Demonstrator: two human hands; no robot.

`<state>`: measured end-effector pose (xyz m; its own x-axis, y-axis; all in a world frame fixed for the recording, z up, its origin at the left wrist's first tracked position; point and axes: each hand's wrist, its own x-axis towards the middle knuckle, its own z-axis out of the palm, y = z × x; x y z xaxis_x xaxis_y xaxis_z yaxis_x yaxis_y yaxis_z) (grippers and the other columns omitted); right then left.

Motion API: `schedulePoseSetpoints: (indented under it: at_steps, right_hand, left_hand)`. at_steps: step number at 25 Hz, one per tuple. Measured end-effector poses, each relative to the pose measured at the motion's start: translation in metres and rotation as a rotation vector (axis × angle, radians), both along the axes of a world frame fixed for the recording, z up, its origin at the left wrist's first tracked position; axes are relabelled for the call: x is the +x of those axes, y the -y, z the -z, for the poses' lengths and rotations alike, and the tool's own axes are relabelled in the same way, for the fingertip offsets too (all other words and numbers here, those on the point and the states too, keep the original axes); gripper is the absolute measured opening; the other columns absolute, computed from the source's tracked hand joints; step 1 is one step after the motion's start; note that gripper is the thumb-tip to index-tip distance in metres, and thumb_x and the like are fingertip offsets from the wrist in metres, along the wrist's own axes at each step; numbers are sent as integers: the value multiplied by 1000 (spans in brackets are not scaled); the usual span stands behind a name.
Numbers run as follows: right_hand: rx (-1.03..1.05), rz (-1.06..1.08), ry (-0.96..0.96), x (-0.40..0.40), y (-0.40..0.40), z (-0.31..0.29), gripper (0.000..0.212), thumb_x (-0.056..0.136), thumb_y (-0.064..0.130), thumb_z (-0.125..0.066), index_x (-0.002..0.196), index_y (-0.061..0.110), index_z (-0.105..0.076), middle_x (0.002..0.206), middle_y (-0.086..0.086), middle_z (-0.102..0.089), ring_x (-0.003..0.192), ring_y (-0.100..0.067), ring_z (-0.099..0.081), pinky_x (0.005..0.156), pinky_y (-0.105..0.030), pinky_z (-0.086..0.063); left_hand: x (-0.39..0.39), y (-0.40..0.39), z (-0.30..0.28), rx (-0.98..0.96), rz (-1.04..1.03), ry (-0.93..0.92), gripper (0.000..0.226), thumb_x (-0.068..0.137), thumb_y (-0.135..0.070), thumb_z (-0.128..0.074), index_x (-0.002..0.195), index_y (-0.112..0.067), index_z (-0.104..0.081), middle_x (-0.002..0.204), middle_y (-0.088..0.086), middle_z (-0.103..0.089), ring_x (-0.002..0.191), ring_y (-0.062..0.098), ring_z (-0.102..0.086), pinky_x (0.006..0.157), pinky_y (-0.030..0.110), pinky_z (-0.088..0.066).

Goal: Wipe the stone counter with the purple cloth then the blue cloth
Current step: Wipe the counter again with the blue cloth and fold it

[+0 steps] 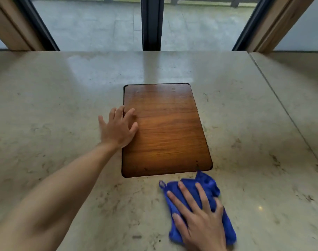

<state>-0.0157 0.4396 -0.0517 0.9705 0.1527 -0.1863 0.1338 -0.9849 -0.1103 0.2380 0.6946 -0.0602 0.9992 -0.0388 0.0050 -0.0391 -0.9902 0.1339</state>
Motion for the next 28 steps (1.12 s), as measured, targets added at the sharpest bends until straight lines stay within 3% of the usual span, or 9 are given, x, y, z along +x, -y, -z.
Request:
schedulePoseSetpoints:
  at_steps: [4, 7, 11, 16, 18, 23, 28]
  right_hand:
    - [-30, -5, 2, 64, -12, 11, 64, 86, 63, -42, 148, 55, -28, 158, 14, -33, 145, -27, -32, 100, -74, -26]
    - [7, 4, 48, 118, -11, 9, 57, 91, 57, -38, 147, 51, -33, 157, 13, -36, 145, -28, -33, 100, -73, -27]
    - [-6, 32, 153, 242, -28, 13, 51, 97, 51, -36, 147, 48, -35, 156, 11, -38, 146, -28, -32, 105, -68, -23]
    - [18, 90, 62, 420, -46, 14, 52, 100, 54, -17, 151, 54, -7, 164, 19, -8, 152, -20, -4, 111, -68, -8]
    - [37, 115, 82, 482, -52, 12, 52, 100, 52, -16, 152, 52, -8, 165, 18, -8, 152, -20, -4, 111, -69, -7]
    - [60, 157, 44, 602, -75, 12, 53, 102, 48, -16, 154, 47, -11, 166, 12, -8, 152, -25, -6, 112, -70, -6]
    - [46, -150, 35, 599, -123, 7, 52, 102, 48, -14, 154, 48, -8, 165, 15, -6, 152, -18, -4, 116, -61, -4]
  left_hand:
    - [52, -29, 6, 15, -47, -66, 64, 93, -68, -30, 152, -46, -17, 166, -2, -10, 152, 29, -4, 111, 74, -9]
    - [83, -46, 9, 16, -68, -149, 69, 89, -77, -23, 152, -52, -7, 167, -5, 2, 152, 32, 5, 111, 76, 0]
    - [82, -48, 12, 25, -79, -119, 75, 82, -81, -9, 152, -54, -7, 167, -5, 0, 153, 31, 5, 112, 74, 1]
    - [83, -49, 15, 50, -77, -108, 77, 81, -83, 0, 152, -54, -2, 167, -5, 3, 153, 29, 9, 113, 73, -1]
    - [82, -49, 17, 39, -72, -100, 75, 83, -82, -2, 152, -53, -6, 167, -4, -3, 153, 30, 4, 112, 74, -5]
    - [82, -50, 22, 52, -29, -44, 72, 86, -74, -32, 152, -46, -27, 163, 1, -25, 150, 37, -18, 106, 78, -18]
    - [84, -52, 24, 55, -50, -42, 75, 86, -71, -35, 153, -39, -26, 163, -2, -25, 150, 34, -20, 108, 77, -18]
